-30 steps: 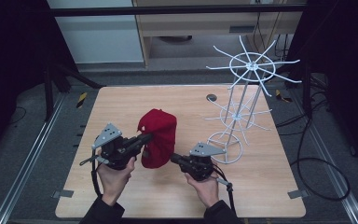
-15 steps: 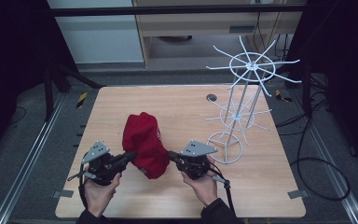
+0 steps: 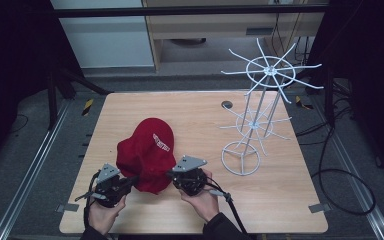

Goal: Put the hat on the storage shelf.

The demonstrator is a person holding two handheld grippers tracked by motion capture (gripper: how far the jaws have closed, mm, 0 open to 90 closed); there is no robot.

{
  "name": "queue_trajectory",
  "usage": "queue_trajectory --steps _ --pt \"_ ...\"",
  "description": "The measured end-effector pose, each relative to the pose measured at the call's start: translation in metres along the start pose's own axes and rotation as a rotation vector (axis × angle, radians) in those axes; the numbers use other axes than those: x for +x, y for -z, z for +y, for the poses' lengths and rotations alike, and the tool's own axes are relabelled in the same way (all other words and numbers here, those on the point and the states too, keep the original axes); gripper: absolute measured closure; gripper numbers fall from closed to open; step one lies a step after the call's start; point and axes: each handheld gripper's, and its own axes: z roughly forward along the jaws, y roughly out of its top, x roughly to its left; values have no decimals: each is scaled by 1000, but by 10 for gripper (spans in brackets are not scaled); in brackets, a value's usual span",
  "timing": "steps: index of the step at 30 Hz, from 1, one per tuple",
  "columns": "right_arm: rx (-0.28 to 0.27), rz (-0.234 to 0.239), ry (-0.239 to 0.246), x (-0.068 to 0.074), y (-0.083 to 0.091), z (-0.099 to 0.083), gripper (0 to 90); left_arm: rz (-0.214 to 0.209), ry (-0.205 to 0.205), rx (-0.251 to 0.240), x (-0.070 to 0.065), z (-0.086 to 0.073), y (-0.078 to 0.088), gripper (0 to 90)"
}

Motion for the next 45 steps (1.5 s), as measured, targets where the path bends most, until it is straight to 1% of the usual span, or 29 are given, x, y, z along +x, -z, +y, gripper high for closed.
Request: queue_trajectory --steps 1,2,3,5,6,8,10,12,15,16,17,19,22,23,24,26,27,28,29,30,31,32,35,37,38,39,40,41,45 --pt "1 1 -4 0 -2 -1 850 15 -1 17 2 -2 -2 855" --pt "6 1 -8 0 -3 -2 848 15 -1 17 2 -2 -2 851" --pt "6 -2 -5 -1 -3 -3 842 37 1 41 6 -4 -5 839" --pt "7 -2 -10 -2 -3 -4 838 42 5 56 8 -5 -6 830" --pt "4 -2 -17 -4 0 -6 829 44 12 92 13 -7 -7 788" --pt "-4 -9 -24 -7 4 -8 819 54 -4 132 16 -11 -9 710" --pt "-8 -10 -29 -9 6 -9 814 62 -16 146 16 -13 -9 602" --pt "-14 -22 -32 -15 14 -12 795 62 -46 156 18 -16 -5 529" --pt "-18 -38 -37 -21 23 -15 775 76 -65 152 19 -18 2 429" --pt "-18 -38 -37 -21 23 -15 775 74 -72 152 20 -19 5 429" --pt "-17 -45 -40 -25 29 -19 764 93 -79 144 22 -21 12 382" --pt "-19 -46 -43 -29 36 -24 749 96 -83 136 24 -22 15 333" --pt "-12 -50 -47 -33 41 -31 738 117 -87 106 26 -22 24 327" --pt "1 -56 -54 -36 46 -38 732 103 -94 71 28 -20 29 307" --pt "1 -56 -54 -36 46 -38 732 103 -94 71 28 -20 29 306" --pt "4 -65 -59 -40 50 -43 726 93 -102 44 30 -17 32 306" --pt "2 -64 -66 -41 54 -45 717 82 -123 29 31 -14 34 302" --pt "2 -64 -66 -41 54 -45 717 82 -123 29 31 -14 34 294" --pt "-3 -65 -73 -42 58 -48 707 54 -135 19 30 -11 33 284" --pt "-4 -66 -72 -42 60 -49 698 54 -135 19 30 -11 33 281" --pt "-5 -69 -68 -42 62 -50 687 23 -125 23 30 -9 30 282" --pt "-5 -69 -68 -42 62 -50 687 23 -125 23 30 -9 30 291" --pt "-1 -69 -63 -42 69 -56 666 -10 -100 37 29 -6 21 374" --pt "1 -67 -66 -42 74 -60 663 -13 -87 50 28 -2 12 461" --pt "1 -67 -66 -42 74 -60 663 -13 -87 50 28 -2 12 522" --pt "4 -70 -72 -43 80 -64 663 -7 -65 53 27 -1 8 611" --pt "5 -72 -78 -43 83 -66 664 -7 -65 53 27 -1 8 669" --pt "5 -74 -77 -44 85 -69 665 -17 -39 53 27 1 5 724" --pt "9 -84 -96 -47 98 -78 668 -34 -23 54 25 4 2 839"
